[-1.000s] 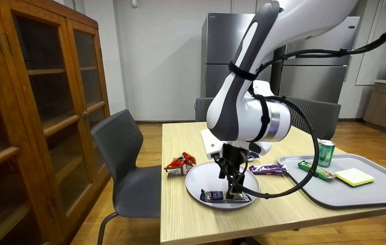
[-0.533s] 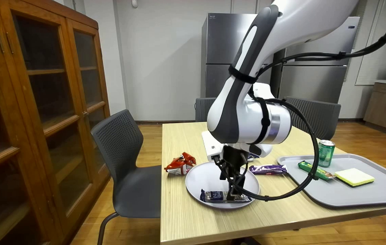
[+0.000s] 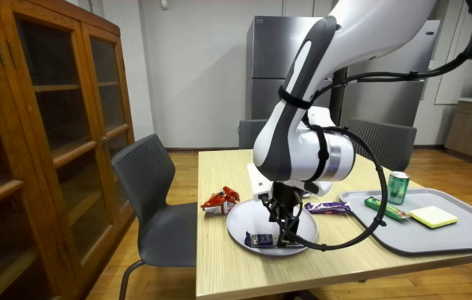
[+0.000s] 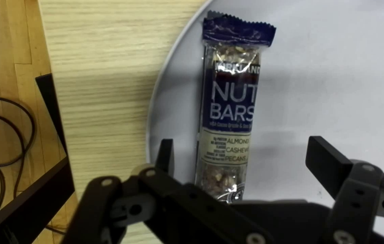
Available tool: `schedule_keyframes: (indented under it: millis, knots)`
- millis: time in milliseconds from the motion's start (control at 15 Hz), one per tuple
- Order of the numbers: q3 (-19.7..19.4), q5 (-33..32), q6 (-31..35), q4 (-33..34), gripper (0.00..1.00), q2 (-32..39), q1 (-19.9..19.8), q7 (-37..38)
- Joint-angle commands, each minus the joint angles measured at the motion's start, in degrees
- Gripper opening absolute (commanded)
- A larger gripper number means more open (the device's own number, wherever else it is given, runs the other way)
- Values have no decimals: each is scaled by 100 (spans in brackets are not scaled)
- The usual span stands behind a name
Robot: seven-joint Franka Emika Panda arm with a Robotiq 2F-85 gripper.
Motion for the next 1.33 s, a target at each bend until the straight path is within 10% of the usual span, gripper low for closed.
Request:
schedule_keyframes:
  millis: [0,467,533,1267]
  knots:
    - [78,40,87,167,100,146,-63,85]
    - [66,41,120,271,100,259,-48,84]
    - [72,42,139,276,75,269,-51,77]
    - [95,29,402,152,4,146,-2,22]
